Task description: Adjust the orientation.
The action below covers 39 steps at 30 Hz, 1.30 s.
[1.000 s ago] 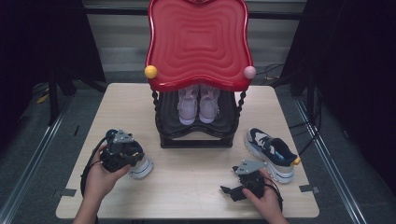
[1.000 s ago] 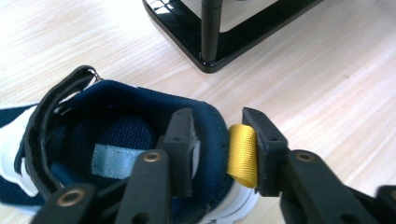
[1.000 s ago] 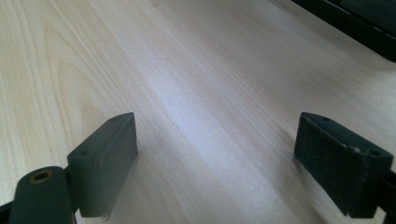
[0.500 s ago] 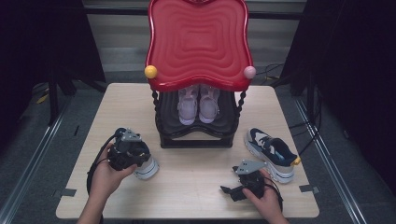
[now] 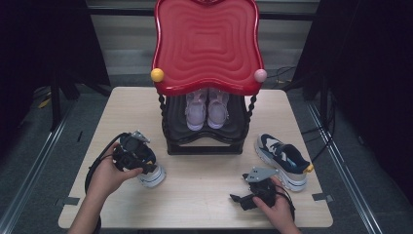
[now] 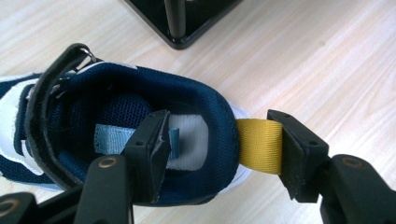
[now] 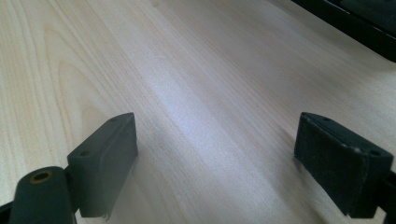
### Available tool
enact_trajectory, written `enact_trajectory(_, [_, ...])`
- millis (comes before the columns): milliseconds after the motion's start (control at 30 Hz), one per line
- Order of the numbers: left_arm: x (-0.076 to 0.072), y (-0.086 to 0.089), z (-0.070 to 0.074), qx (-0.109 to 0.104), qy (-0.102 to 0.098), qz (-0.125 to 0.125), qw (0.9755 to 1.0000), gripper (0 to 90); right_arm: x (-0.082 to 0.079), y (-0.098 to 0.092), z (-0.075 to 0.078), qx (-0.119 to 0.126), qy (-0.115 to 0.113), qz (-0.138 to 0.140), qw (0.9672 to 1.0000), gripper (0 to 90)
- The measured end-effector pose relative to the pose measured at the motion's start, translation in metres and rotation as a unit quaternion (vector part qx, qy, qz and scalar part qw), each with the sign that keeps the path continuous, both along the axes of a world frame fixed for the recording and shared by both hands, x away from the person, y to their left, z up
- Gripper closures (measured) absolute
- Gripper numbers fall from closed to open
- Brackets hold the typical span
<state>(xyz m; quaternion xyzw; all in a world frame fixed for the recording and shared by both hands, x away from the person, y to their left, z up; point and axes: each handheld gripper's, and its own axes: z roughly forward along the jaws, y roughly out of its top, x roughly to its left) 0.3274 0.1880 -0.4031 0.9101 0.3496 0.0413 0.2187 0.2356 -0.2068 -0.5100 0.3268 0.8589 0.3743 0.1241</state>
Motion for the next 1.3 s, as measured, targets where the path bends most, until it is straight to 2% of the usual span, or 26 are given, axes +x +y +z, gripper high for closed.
enact_trajectory(133, [0.004,-0.005,0.001,0.018,0.023,-0.011,0.9995,39.9,0.000,0.000,0.000,0.000,0.000,0.000,1.0000,12.9])
enact_trajectory(300, [0.007,-0.009,0.001,0.040,0.045,-0.030,0.9978,39.9,0.000,0.000,0.000,0.000,0.001,-0.001,1.0000,12.9])
enact_trajectory(433, [0.009,-0.011,-0.002,0.059,0.050,-0.030,0.9965,40.0,0.000,0.000,0.000,0.000,0.001,-0.001,1.0000,12.9])
enact_trajectory(500, [0.011,-0.013,-0.003,0.059,0.056,-0.032,0.9962,41.2,0.000,0.000,0.000,0.000,0.001,-0.001,1.0000,12.9])
enact_trajectory(567, [0.013,-0.016,-0.003,0.073,0.063,-0.038,0.9946,42.4,0.000,0.000,0.000,0.000,0.001,-0.001,1.0000,12.9])
enact_trajectory(767, [0.021,-0.026,-0.004,0.093,0.080,-0.049,0.9913,44.4,0.000,0.000,0.000,0.000,0.001,-0.001,1.0000,12.9])
enact_trajectory(967, [0.025,-0.033,-0.011,0.112,0.108,-0.062,0.9859,49.3,0.000,0.000,0.000,0.000,0.001,0.000,1.0000,12.9])
enact_trajectory(1300, [0.028,-0.037,-0.014,0.129,0.120,-0.071,0.9818,57.7,0.000,0.000,0.000,0.000,0.001,-0.001,1.0000,12.9])
